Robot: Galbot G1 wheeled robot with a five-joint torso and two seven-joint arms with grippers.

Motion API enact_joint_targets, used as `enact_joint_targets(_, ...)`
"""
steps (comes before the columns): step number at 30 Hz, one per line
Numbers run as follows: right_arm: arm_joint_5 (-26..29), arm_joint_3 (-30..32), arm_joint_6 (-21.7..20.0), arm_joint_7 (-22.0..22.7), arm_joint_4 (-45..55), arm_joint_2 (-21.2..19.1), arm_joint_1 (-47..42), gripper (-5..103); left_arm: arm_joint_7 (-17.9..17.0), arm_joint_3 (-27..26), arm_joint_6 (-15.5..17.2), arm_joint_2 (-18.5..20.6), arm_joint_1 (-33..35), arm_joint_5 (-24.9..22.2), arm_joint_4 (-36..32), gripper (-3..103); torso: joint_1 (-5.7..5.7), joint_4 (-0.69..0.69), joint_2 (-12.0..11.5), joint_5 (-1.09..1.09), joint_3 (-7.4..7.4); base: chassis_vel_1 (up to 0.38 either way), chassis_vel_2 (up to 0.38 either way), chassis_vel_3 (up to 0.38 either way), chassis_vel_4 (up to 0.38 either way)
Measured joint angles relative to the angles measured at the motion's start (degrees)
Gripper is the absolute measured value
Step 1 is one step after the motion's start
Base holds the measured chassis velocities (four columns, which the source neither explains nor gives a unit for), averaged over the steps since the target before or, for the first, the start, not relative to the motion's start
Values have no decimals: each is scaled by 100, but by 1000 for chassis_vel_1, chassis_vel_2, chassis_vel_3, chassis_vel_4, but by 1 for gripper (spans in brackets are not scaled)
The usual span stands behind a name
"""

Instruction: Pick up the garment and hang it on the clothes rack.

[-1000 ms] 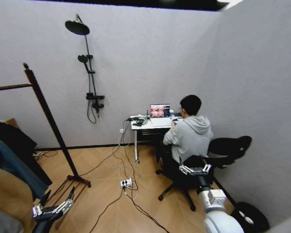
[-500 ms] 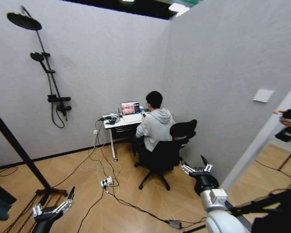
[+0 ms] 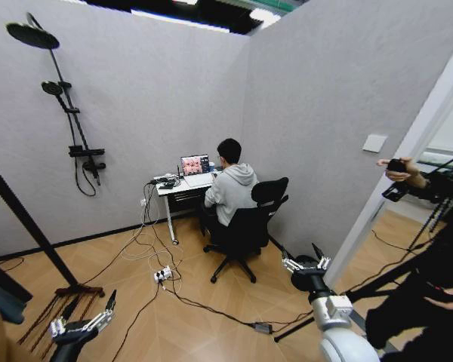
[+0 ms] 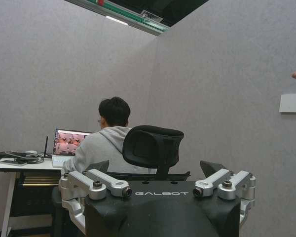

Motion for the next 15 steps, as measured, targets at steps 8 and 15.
enact_joint_targets(8,-27,-112,3,-15,-55,9,35,100,0,0,0,0,0,0,0,100,-2,0,1,-1,-1,194,-196,-170,202)
enact_joint_targets(15,-108,-270,-23,-19,-68,65,88,100,0,0,0,0,0,0,0,100,0,0,0,-1,0,221,-131,-150,197)
